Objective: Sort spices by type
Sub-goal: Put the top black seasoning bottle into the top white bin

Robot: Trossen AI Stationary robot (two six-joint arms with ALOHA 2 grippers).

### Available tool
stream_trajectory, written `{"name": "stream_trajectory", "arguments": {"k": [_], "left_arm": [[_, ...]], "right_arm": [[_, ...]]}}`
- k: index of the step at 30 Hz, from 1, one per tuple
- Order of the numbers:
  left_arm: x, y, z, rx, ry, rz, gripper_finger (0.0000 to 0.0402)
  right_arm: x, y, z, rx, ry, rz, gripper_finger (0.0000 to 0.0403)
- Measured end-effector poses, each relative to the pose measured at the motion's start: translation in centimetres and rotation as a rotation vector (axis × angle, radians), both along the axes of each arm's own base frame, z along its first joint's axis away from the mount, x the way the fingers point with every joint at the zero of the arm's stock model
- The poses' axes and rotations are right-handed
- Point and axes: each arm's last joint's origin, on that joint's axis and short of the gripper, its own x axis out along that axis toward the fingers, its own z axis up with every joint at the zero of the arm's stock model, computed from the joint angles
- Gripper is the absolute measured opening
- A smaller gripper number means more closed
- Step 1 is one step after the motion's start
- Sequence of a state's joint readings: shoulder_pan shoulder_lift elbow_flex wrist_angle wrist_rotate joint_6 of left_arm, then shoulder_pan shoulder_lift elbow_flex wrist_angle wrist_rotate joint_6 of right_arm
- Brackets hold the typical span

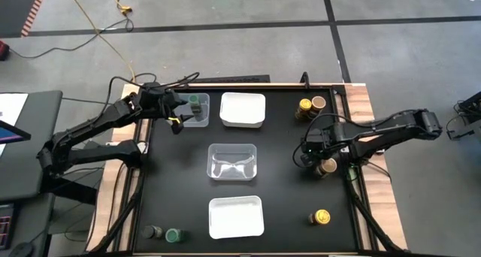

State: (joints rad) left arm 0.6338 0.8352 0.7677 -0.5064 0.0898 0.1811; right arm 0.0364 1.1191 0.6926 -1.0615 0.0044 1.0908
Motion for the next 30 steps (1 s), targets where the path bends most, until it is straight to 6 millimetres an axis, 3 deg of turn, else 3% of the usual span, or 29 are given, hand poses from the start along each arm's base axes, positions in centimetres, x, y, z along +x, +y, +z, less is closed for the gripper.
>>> {"name": "stream_trajectory", "arguments": {"k": [4, 8, 16, 20, 26, 30], "left_arm": [[0.0, 0.0, 0.0, 0.000, 0.000, 0.000, 0.0290], [0.0, 0.0, 0.0, -0.002, -0.001, 0.000, 0.0290], [0.0, 0.0, 0.0, -0.008, -0.005, 0.004, 0.0291], [0.0, 0.0, 0.0, -0.008, -0.005, 0.004, 0.0291], [0.0, 0.0, 0.0, -0.008, -0.004, 0.004, 0.0291], [0.0, 0.0, 0.0, -0.015, -0.008, 0.009, 0.0291]], "right_arm": [[0.5, 0.0, 0.5, 0.004, -0.037, -0.007, 0.0220], [1.6, -0.4, 2.5, -0.032, -0.128, 0.000, 0.0220], [4.7, -3.3, 9.2, -0.259, -0.455, 0.053, 0.0222], [6.2, -5.8, 12.8, -0.374, -0.513, 0.098, 0.0222], [11.2, -9.9, 16.3, -0.449, -0.508, 0.233, 0.0222], [14.9, -12.8, 16.9, -0.449, -0.434, 0.291, 0.0222]]}}
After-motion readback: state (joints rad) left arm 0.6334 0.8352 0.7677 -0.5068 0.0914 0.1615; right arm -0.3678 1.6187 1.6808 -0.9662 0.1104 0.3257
